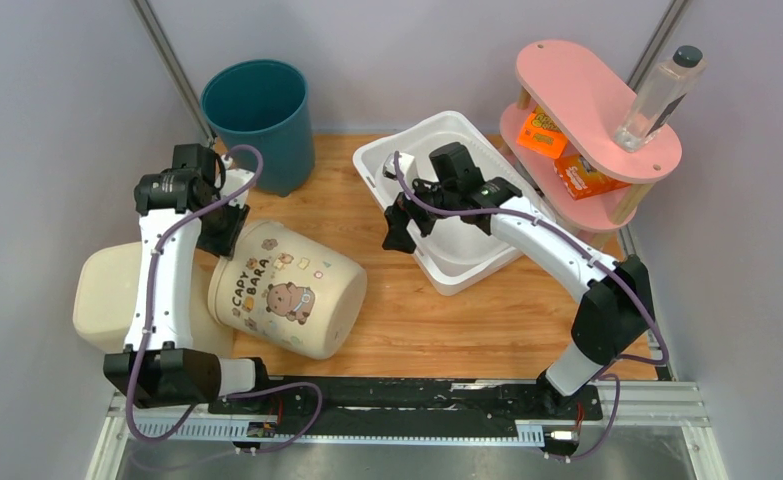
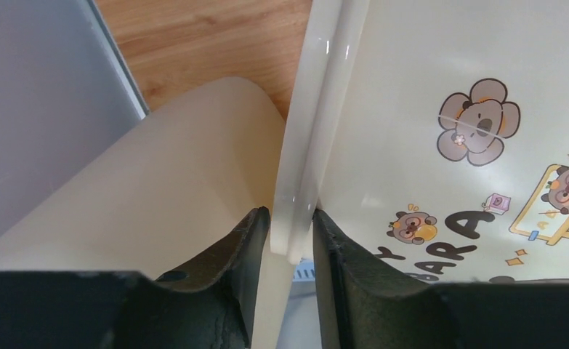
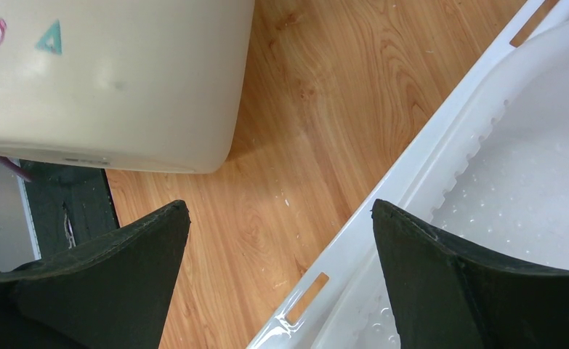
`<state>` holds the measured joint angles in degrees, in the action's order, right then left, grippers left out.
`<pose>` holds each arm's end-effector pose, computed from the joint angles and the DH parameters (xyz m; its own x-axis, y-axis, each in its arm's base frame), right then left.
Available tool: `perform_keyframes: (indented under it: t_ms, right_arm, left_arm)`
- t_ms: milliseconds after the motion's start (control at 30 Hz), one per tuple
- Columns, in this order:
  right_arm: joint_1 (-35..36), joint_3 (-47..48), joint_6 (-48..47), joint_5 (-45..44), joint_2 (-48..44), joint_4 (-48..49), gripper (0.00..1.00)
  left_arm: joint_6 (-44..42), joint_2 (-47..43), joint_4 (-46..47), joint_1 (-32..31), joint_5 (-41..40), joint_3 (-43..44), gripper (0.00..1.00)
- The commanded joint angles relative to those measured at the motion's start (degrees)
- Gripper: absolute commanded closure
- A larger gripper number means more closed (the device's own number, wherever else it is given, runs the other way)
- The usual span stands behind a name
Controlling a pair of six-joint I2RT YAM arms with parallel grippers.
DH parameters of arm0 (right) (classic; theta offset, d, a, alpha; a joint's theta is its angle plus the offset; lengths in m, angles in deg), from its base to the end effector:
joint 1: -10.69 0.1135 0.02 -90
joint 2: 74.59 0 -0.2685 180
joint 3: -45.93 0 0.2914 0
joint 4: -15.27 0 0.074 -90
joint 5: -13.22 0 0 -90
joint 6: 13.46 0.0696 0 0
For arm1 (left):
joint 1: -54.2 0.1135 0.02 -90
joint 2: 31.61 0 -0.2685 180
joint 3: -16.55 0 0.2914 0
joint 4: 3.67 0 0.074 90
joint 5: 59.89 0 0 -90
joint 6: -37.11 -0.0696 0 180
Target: Turn the large container upside down
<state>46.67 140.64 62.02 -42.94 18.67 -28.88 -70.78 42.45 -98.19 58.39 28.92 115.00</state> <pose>0.3199 0.2801 0.2996 -0.3259 -0.4939 -0.8061 -0.9306 0.3180 0.1813 0.2597 0.0205 0.3570 -0.9172 0.2408 -0.3175 0.2119 0.9695 0.1230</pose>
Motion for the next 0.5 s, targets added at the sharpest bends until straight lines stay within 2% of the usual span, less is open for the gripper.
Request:
perform_keyframes:
  t_ms: [0, 267, 467]
  right_arm:
    - [0.4, -0.45, -0.71, -0.67, -3.05, 2.08, 0.0]
    - [0.4, -0.41, -0.88, -1.13, -2.9, 2.14, 0.0]
    - [0.4, -0.55, -1.1, -1.15, -2.97, 2.25, 0.0]
  left_arm:
    - [-3.47, 4.13, 2.86, 3.36, 0.24, 0.38, 0.63]
    - [-2.3, 10.79, 5.44, 8.45, 7.27, 2.74, 0.84]
    - [-1.39, 12.66, 10.99, 8.64, 3.73, -0.15, 0.91]
